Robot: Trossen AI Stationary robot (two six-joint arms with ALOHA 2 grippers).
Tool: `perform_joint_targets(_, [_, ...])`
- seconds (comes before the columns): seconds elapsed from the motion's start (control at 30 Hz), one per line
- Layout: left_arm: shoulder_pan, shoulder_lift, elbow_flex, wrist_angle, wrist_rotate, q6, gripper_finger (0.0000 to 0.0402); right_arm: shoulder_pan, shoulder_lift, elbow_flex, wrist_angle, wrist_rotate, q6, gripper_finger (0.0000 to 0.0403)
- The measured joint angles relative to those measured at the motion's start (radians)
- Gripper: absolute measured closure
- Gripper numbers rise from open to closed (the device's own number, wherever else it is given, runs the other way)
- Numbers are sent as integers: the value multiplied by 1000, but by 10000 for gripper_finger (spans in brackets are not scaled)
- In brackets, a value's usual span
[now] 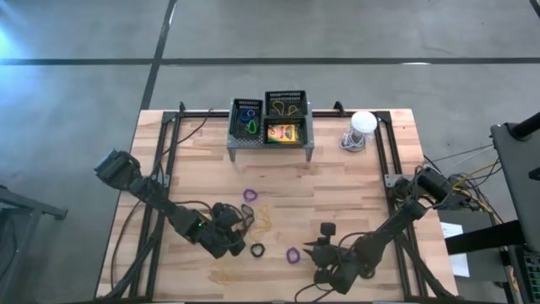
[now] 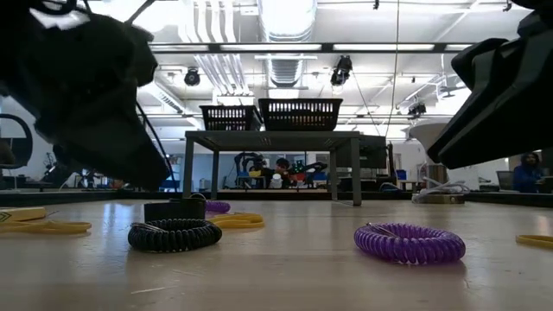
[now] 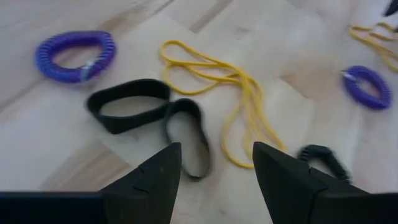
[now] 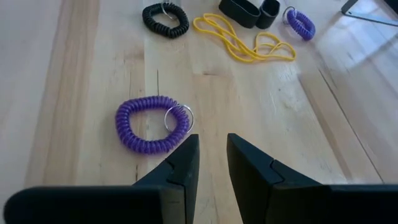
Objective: Pick & Place Office Desk Supplies
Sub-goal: Put the black rubber band into the top black bin on the shelf
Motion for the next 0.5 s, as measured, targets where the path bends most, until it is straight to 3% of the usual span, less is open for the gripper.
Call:
perform_joint_targets(0.33, [11, 126, -8, 138, -28, 192, 200, -7, 0, 0, 5, 21, -7, 330])
perform_joint_targets(0.5, [30, 156, 13, 135, -34, 200, 238, -7, 0, 0, 9, 22, -8, 333])
